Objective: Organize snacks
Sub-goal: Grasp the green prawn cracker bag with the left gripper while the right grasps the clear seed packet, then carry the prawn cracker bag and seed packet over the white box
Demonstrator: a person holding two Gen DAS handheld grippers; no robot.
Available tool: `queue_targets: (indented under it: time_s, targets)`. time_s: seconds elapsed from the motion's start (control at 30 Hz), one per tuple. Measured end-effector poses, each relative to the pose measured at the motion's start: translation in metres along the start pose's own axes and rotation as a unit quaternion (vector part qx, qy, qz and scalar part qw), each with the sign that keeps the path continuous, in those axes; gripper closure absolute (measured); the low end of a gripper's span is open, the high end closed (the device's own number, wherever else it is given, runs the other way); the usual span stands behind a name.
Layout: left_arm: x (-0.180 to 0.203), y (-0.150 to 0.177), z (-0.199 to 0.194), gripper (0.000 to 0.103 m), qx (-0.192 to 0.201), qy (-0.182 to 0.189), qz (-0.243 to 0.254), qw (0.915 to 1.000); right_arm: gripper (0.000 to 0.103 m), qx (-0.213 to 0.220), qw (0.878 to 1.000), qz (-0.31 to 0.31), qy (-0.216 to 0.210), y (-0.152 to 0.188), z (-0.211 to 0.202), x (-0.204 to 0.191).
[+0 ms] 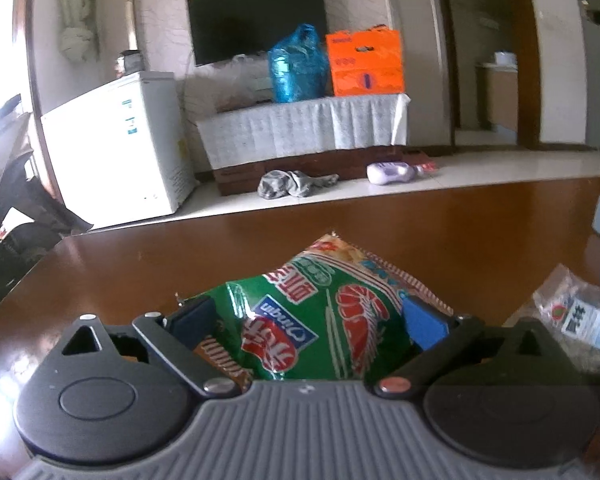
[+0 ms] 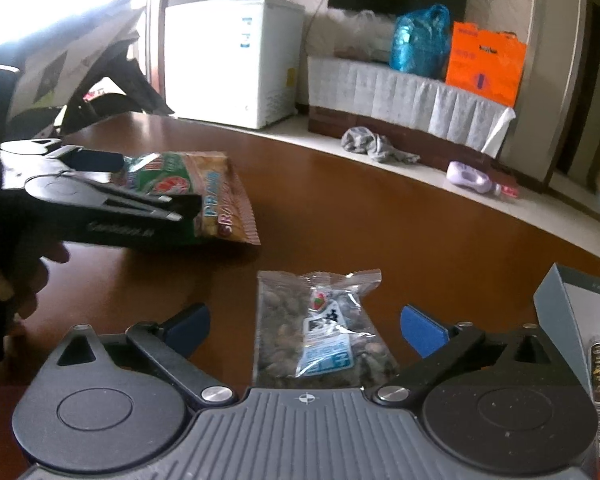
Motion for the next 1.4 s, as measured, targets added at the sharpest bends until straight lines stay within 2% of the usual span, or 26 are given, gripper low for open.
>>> queue_targets:
  time_s: [0.07,0.23,0.43,0.47,0.5,0.53,0.57,0.6,0.63,0.7,0.8,1.17,1.4]
  targets:
    - [0.002,0.0,0.007,0.001,-0.013,0.011,0.009,0.9998,0.0,-0.011,1.0,0.008,-0.002,0.001,0.008,0.003]
    - [0.012,0.002,0.027,0.001,-0.06,0.008,0.043,0.9972,0.0,-0.026,0.999,0.029,-0.023,0.004,0.021,0.008]
    - [0.012,0.001,0.037,0.0,-0.064,0.013,0.038,0.9971,0.0,-0.022,0.999,0.019,-0.033,0.003,0.021,0.009]
    - [0.012,0.0,0.039,0.001,-0.064,0.014,0.038,0.9971,0.005,-0.02,0.999,0.017,-0.036,0.003,0.02,0.008]
    - [0.011,0.0,0.04,0.007,-0.063,0.017,0.037,0.9972,0.017,-0.017,0.999,0.013,-0.04,0.002,0.018,0.007]
    - [0.012,-0.001,0.041,0.01,-0.061,0.02,0.037,0.9972,0.025,-0.015,0.999,0.011,-0.041,0.0,0.016,0.007]
    - [0.012,0.001,0.039,0.021,-0.058,0.025,0.038,0.9973,0.037,-0.017,0.999,0.012,-0.039,-0.001,0.014,0.007]
    - [0.012,0.001,0.039,0.036,-0.054,0.029,0.04,0.9973,0.04,-0.019,0.999,0.014,-0.045,-0.003,0.013,0.007]
    - [0.013,0.002,0.039,0.038,-0.05,0.034,0.042,0.9973,0.042,-0.02,0.999,0.016,-0.047,-0.003,0.012,0.009]
    - [0.015,0.002,0.038,0.055,-0.046,0.035,0.046,0.9972,0.044,-0.019,0.998,0.018,-0.049,-0.002,0.011,0.009]
    - [0.02,0.003,0.036,0.06,-0.04,0.021,0.066,0.9968,0.046,-0.021,0.998,0.026,-0.058,-0.002,0.008,0.01]
    - [0.051,0.013,0.021,0.063,-0.019,-0.035,0.126,0.9912,0.047,-0.007,0.998,0.032,-0.056,0.005,-0.016,0.007]
    - [0.074,0.022,0.006,0.063,-0.023,-0.045,0.125,0.9908,0.047,0.01,0.998,0.039,-0.048,0.013,-0.048,0.011]
Point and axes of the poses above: each gripper's, at about its wrist camera, not at the fingertips, and z roughly the way its jaws point, x to its right, y to its underside, the point moved 8 cm from there along z, roughly the way its jaws point, and after that the axes turned 11 degrees about -x, right-handed, at the moved point
